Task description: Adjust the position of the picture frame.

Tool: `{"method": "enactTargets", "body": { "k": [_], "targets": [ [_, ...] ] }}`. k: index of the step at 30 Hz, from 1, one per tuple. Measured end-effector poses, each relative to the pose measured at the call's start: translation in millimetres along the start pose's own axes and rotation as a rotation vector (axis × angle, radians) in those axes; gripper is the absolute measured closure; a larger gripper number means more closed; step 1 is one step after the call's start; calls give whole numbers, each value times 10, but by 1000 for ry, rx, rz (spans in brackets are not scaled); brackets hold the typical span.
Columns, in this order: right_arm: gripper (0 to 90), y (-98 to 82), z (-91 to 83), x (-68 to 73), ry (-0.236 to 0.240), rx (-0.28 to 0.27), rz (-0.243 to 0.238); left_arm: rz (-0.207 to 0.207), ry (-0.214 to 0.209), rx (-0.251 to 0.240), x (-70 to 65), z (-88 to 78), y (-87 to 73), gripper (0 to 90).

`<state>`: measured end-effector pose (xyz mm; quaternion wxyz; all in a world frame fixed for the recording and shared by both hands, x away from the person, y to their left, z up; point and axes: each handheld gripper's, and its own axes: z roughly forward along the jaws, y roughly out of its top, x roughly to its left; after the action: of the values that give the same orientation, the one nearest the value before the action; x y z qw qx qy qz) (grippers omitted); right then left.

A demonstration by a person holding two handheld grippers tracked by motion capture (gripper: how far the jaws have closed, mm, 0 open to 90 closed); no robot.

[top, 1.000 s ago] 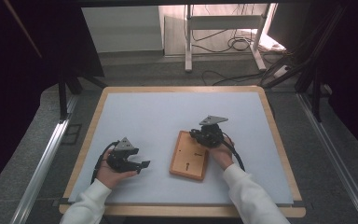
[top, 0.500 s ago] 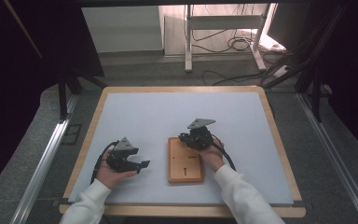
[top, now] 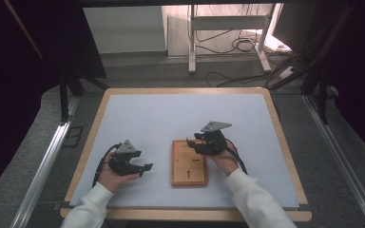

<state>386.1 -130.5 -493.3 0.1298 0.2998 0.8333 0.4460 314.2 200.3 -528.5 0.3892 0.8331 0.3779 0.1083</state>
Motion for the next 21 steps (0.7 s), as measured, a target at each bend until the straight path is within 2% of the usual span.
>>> {"method": "enactTargets", "body": {
  "k": [4, 7, 9, 11, 13, 15, 17, 18, 20, 21],
  "targets": [
    [438, -205, -268, -19, -36, 43, 31, 6, 1, -6, -3, -8, 3, 249],
    [432, -394, -419, -31, -43, 72, 57, 4, 2, -7, -10, -8, 5, 248],
    [492, -518, -506, -17, -33, 94, 74, 6, 1, -6, -12, -4, 7, 248],
    [614, -616, -586, 13, -16, 112, 74, 8, 1, -7, -14, 1, 9, 247],
    [742, -674, -663, 55, 9, 118, 58, 6, 1, -6, -18, 2, 10, 245],
    [829, -693, -725, 116, 28, 123, 31, 11, 1, -7, -19, 4, 12, 245],
    [860, -696, -744, 152, 38, 132, 14, 11, 1, -5, -20, 4, 12, 245],
    [896, -719, -758, 222, 58, 158, -15, 13, 1, -4, -23, 5, 12, 245],
    [897, -732, -758, 241, 67, 170, -18, 15, 1, -3, -23, 5, 12, 245],
    [899, -771, -734, 290, 78, 199, -31, 15, 0, -2, -23, 7, 12, 245]
  ]
}}
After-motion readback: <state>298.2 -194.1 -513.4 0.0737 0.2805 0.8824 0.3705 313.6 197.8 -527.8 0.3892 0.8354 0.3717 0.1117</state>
